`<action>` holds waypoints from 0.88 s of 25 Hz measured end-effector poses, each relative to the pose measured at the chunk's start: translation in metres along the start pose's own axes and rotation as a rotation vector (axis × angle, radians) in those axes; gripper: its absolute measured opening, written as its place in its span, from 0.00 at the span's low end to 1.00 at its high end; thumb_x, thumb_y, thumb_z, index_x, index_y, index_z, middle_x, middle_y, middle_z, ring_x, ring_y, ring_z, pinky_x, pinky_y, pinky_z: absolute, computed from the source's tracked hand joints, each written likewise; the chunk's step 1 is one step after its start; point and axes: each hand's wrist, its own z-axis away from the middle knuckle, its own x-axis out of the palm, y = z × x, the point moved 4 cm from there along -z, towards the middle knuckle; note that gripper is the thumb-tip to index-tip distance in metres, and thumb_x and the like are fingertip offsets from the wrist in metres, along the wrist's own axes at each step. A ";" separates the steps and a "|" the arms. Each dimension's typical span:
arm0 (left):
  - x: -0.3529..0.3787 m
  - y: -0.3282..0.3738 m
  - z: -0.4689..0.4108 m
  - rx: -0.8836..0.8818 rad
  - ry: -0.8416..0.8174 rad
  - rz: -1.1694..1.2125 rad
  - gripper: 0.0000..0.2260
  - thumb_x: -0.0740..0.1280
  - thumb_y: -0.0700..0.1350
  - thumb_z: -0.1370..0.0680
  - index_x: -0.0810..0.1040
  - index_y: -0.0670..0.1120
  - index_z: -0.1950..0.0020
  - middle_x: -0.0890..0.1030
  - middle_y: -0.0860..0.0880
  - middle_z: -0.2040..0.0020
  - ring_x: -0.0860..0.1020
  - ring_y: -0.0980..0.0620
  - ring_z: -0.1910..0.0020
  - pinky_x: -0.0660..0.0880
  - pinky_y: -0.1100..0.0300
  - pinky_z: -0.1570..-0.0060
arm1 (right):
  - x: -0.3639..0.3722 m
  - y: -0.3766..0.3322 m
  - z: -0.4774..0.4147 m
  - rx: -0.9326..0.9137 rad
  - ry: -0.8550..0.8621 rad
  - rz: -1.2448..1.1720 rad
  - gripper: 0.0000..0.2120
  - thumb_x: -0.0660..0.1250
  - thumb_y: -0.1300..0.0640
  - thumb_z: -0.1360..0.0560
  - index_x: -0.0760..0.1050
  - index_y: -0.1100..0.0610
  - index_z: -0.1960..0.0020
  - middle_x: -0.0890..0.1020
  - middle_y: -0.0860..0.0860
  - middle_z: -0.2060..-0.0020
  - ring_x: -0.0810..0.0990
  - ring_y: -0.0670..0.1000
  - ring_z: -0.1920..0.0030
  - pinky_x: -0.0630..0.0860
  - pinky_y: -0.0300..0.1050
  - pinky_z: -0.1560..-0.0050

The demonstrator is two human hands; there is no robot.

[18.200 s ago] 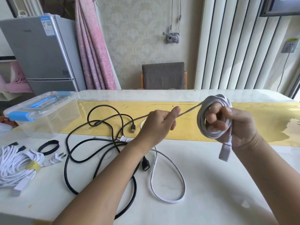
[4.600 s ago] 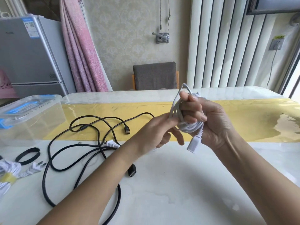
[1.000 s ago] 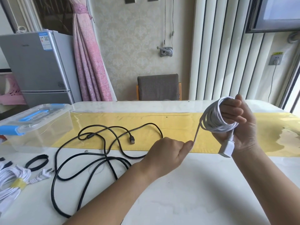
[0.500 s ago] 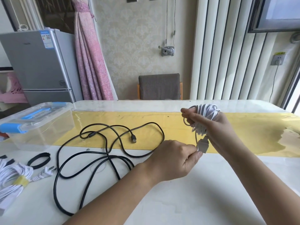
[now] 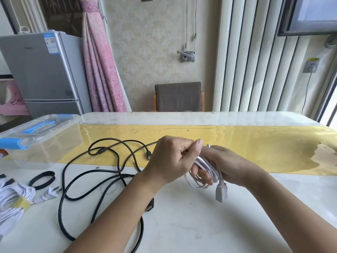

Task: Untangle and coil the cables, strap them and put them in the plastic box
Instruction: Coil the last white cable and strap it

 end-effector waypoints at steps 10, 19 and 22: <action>0.021 -0.026 0.002 -0.379 -0.186 0.301 0.19 0.56 0.64 0.22 0.70 0.48 0.55 0.78 0.50 0.63 0.79 0.51 0.61 0.76 0.52 0.55 | -0.011 -0.003 -0.003 -0.225 -0.023 -0.428 0.19 0.77 0.44 0.37 0.72 0.55 0.71 0.70 0.48 0.80 0.68 0.45 0.80 0.68 0.39 0.71; 0.022 -0.011 0.005 -0.564 -0.486 0.691 0.08 0.59 0.48 0.23 0.75 0.51 0.47 0.74 0.33 0.54 0.70 0.46 0.55 0.58 0.50 0.64 | -0.013 -0.007 0.003 -0.214 -0.154 -0.382 0.17 0.78 0.46 0.38 0.75 0.56 0.70 0.74 0.50 0.80 0.72 0.45 0.79 0.71 0.36 0.71; 0.026 -0.002 0.005 -0.530 -0.495 0.658 0.06 0.62 0.34 0.25 0.71 0.44 0.53 0.80 0.46 0.58 0.79 0.55 0.60 0.69 0.69 0.65 | -0.013 -0.007 0.004 -0.171 -0.184 -0.384 0.16 0.80 0.48 0.40 0.76 0.57 0.70 0.76 0.51 0.78 0.73 0.45 0.79 0.72 0.36 0.70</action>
